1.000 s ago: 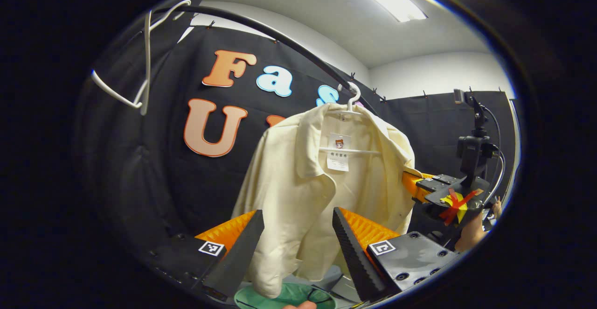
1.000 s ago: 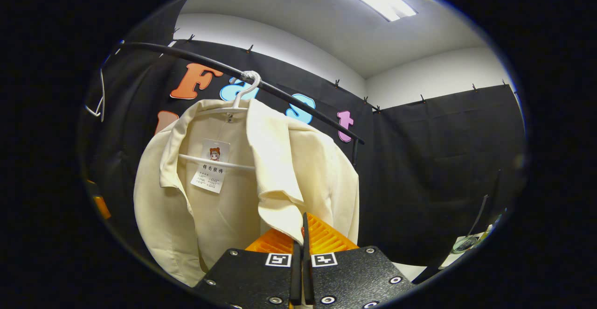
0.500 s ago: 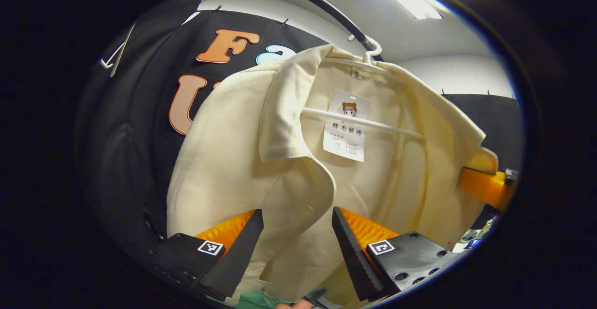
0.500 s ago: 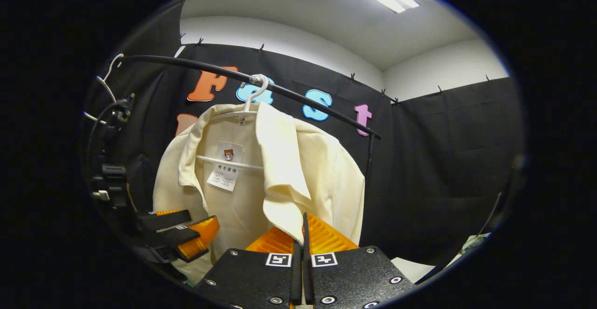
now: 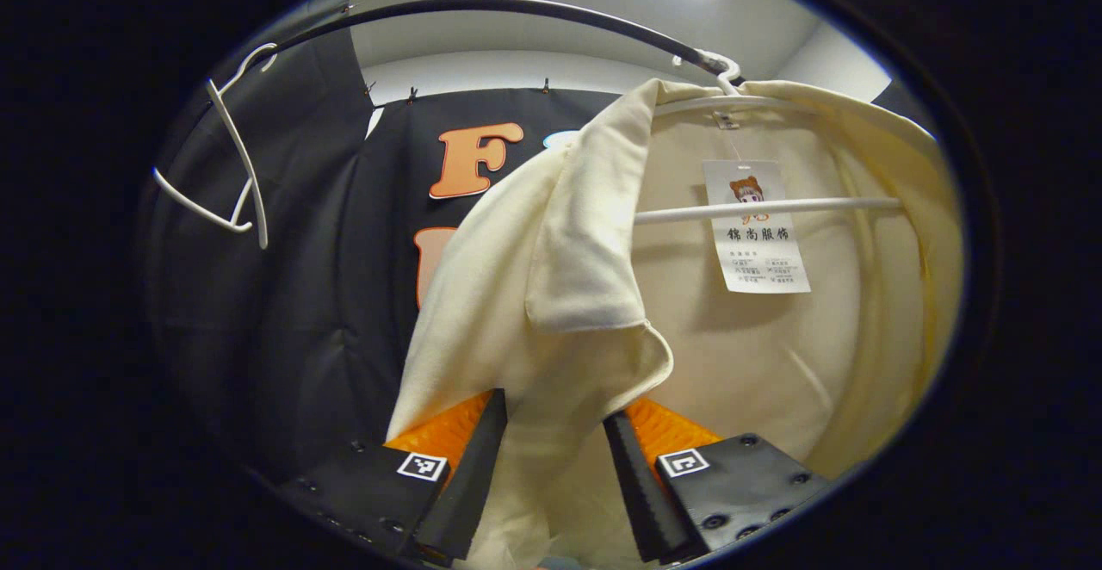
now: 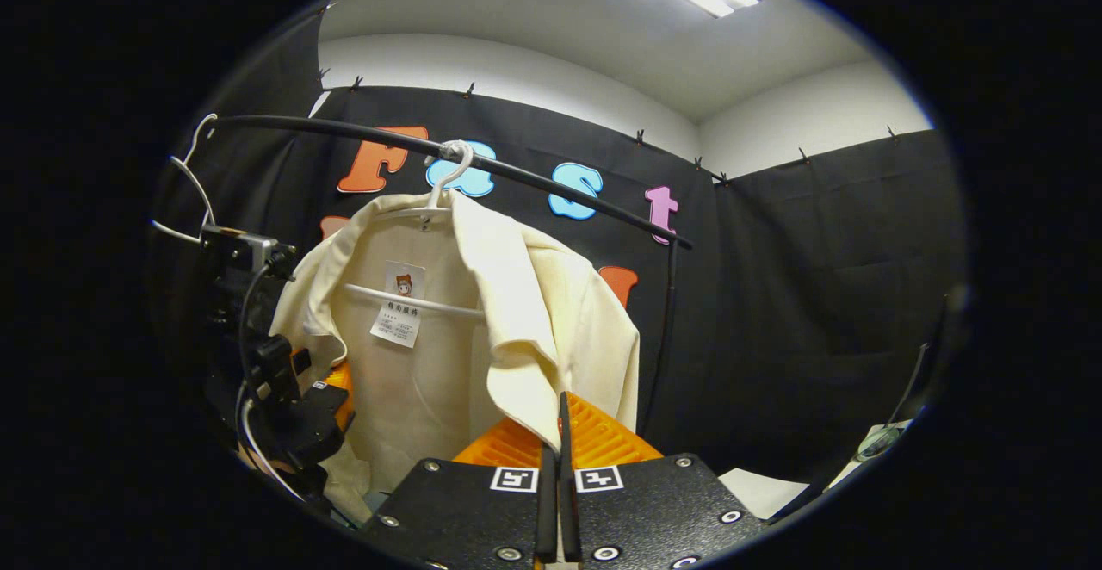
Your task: Grasp the clothes on the hanger with both hands and then place them into the laundry hamper below.
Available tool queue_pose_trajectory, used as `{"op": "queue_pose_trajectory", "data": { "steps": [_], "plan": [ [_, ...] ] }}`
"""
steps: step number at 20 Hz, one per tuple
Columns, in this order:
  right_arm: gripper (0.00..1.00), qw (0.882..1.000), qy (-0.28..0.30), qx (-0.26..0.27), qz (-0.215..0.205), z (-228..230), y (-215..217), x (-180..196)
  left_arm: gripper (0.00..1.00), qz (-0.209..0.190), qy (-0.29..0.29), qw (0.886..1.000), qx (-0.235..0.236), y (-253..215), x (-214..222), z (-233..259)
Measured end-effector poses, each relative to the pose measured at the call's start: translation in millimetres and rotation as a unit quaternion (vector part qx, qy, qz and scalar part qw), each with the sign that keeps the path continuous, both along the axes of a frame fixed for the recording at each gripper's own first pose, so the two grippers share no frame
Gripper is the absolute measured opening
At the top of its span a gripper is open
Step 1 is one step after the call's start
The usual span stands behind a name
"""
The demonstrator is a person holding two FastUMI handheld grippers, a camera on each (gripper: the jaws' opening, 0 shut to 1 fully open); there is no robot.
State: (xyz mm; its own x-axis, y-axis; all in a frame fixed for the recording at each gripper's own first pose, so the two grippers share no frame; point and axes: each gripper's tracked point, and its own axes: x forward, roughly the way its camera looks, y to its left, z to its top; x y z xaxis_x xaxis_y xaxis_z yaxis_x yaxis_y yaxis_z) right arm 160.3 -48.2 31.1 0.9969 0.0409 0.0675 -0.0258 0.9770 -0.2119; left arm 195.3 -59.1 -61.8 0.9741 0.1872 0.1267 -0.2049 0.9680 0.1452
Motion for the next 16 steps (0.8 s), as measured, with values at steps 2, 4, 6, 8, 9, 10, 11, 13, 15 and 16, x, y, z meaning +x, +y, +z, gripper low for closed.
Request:
{"op": "queue_pose_trajectory", "data": {
  "steps": [2,4,6,8,9,10,11,13,15,16],
  "plan": [
    [0.01,1.000,-0.001,0.003,0.004,0,5,1,0.64,0.012,-0.015,1.000,0.023,14,-11,11],
    [0.01,1.000,0.001,0.003,0.009,-2,9,1,0.57,0.045,-0.037,0.995,0.085,30,-18,31],
    [0.01,1.000,0.001,0.001,0.013,-1,12,-1,0.20,0.060,-0.056,0.989,0.126,40,-20,53],
    [0.01,1.000,-0.002,-0.001,0.013,0,13,-4,0.18,0.065,-0.073,0.984,0.148,48,-24,75],
    [0.01,1.000,-0.006,0.001,0.012,3,12,-7,0.19,0.075,-0.089,0.980,0.162,53,-28,89],
    [0.01,1.000,-0.011,0.004,0.010,7,9,-9,0.16,0.091,-0.102,0.974,0.179,60,-35,102],
    [0.01,1.000,-0.020,0.007,0.005,13,6,-11,0.17,0.106,-0.114,0.968,0.198,67,-41,112],
    [0.01,0.999,-0.037,0.010,-0.014,26,-10,-17,0.14,0.129,-0.132,0.955,0.234,78,-44,128],
    [0.01,0.998,-0.058,0.011,-0.032,46,-26,-18,0.12,0.141,-0.142,0.945,0.260,83,-43,142],
    [0.01,0.997,-0.066,0.010,-0.039,56,-32,-15,0.13,0.140,-0.144,0.944,0.263,85,-40,147]
  ]
}}
